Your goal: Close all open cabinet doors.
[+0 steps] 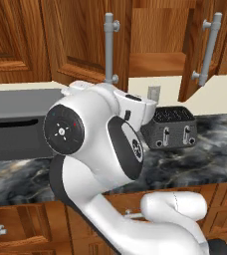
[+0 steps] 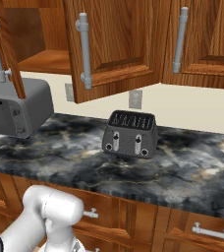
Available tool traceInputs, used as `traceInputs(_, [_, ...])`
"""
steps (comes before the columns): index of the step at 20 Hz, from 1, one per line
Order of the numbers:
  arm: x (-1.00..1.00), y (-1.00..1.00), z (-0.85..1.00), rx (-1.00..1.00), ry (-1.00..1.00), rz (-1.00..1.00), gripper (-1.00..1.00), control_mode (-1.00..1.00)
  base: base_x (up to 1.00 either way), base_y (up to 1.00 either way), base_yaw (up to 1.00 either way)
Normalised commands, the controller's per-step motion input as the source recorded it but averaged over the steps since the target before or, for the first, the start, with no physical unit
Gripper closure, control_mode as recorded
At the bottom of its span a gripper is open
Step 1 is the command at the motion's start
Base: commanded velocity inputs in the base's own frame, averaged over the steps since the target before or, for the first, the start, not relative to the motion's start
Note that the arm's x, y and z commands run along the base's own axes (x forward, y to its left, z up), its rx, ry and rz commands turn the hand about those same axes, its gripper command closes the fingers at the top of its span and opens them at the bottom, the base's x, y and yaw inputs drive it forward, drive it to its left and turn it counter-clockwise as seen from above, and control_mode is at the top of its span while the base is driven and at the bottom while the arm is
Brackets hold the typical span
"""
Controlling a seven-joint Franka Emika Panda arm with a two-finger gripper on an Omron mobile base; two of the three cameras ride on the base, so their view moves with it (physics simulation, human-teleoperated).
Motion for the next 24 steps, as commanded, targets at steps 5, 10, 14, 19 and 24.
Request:
traceInputs(5, [0.36,0.0,0.0,0.0,0.0,-0.01,-1.0,-1.0,0.0,0.0,0.0])
traceInputs(10, [0.44,0.03,-0.03,0.0,0.0,-0.04,-1.0,-1.0,0.0,0.0,0.0])
traceInputs(14, [0.13,0.29,0.0,0.0,-0.01,-0.01,-1.0,-1.0,0.0,0.0,0.0])
traceInputs(19, [0.39,0.37,0.0,0.0,0.0,0.0,-1.0,-1.0,0.0,0.0,0.0])
traceInputs(24, [0.45,0.37,-0.01,0.0,0.0,0.0,-1.0,-1.0,0.0,0.0,0.0])
